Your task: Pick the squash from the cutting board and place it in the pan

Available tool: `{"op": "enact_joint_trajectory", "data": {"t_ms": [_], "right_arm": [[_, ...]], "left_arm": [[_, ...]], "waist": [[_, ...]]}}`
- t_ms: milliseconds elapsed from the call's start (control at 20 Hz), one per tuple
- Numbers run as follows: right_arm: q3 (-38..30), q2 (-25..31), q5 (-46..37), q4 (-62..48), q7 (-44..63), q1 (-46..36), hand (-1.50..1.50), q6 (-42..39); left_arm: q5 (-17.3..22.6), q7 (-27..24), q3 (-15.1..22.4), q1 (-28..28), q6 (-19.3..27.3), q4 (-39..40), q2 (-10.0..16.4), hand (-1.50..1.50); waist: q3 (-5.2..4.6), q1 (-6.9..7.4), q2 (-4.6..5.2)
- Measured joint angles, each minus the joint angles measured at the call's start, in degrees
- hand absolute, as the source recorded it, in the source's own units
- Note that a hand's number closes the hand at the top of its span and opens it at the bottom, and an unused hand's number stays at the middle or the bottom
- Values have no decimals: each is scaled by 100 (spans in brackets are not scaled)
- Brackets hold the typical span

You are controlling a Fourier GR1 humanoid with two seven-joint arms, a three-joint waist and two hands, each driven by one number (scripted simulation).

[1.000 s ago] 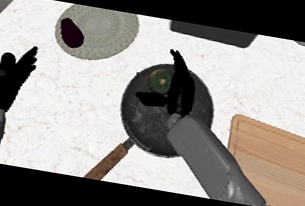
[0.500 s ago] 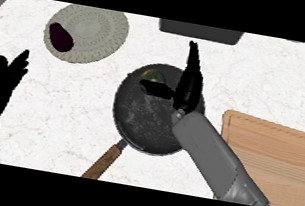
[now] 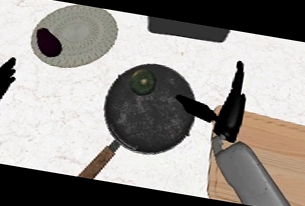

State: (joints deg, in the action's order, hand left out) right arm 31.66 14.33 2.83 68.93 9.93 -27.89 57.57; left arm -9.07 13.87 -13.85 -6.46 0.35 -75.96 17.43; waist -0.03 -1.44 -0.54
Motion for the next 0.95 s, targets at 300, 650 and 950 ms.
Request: {"op": "enact_joint_trajectory", "data": {"t_ms": [300,650,950], "right_arm": [[-305,1392,350,2115,25,1595,-150,-466],[-1230,2594,1088,3893,-514,3592,-150,-1282],[-2399,2929,1809,4324,-1365,4949,-150,-2318]], "left_arm": [[25,21,-48,169,-28,-135,27,0],[6,-47,-31,104,-23,-86,-15,0],[-42,-106,-42,-73,0,150,-12,0]], "waist": [[1,-72,-9],[4,-44,16],[4,-7,30]]}}
